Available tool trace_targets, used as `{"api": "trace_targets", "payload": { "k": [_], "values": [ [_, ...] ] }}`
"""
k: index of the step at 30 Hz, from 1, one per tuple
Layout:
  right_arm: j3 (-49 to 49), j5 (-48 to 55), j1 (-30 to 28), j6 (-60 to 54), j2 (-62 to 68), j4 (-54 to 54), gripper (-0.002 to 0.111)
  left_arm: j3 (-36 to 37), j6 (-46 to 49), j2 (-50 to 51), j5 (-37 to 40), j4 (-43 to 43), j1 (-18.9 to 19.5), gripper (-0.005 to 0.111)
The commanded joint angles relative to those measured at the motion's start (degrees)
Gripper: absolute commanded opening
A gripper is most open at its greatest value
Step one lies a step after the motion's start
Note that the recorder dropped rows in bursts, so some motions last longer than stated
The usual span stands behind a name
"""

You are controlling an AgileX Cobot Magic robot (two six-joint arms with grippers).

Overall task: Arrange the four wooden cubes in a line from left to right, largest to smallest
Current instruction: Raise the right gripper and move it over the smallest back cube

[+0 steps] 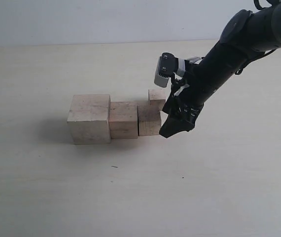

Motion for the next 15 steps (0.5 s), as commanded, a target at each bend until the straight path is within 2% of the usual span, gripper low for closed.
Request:
{"api": "trace_targets", "payload": {
  "k": [1, 4, 7, 12, 15],
  "values": [
    [0.0, 0.6, 0.0, -0.4, 0.5, 1.7, 0.07, 0.2, -0.2, -0.3, -0.5, 0.0, 0.0, 0.0],
    [0.0, 0.6, 0.0, 1.3, 0.0, -1.0, 0.07, 0.2, -0.2, -0.3, -0.5, 0.0, 0.0, 0.0],
    [-0.1, 0.8, 0.0, 8.7, -3.7, -3.8, 0.07, 0.2, -0.2, -0.3, -0.5, 0.0, 0.0, 0.0],
    [-0.1, -1.6, 0.0, 15.2, -9.7, -3.7, 0.068, 0.2, -0.2, -0.3, -0.5, 0.0, 0.0, 0.0],
    [-0.1, -9.0, 0.0, 22.3, -12.1, 1.5, 0.05, 0.2, -0.2, -0.3, -0.5, 0.0, 0.0, 0.0]
  ]
}}
